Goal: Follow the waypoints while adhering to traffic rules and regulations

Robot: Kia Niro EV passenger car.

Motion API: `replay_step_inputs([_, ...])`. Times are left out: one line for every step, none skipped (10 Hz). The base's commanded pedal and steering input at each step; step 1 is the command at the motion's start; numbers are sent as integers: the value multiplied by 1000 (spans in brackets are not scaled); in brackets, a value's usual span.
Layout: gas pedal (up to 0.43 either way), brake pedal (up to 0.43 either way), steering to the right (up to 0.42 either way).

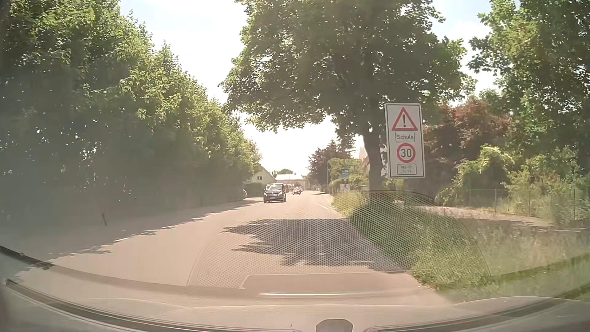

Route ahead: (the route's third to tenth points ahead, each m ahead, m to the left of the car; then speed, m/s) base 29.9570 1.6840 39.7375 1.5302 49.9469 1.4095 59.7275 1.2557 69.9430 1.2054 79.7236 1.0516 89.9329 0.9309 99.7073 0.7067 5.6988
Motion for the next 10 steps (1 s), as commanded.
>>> replay_step_inputs([209,0,1])
replay_step_inputs([209,0,3])
replay_step_inputs([209,0,4])
replay_step_inputs([209,0,4])
replay_step_inputs([220,0,4])
replay_step_inputs([220,0,4])
replay_step_inputs([220,0,4])
replay_step_inputs([209,0,3])
replay_step_inputs([209,0,0])
replay_step_inputs([209,0,-3])
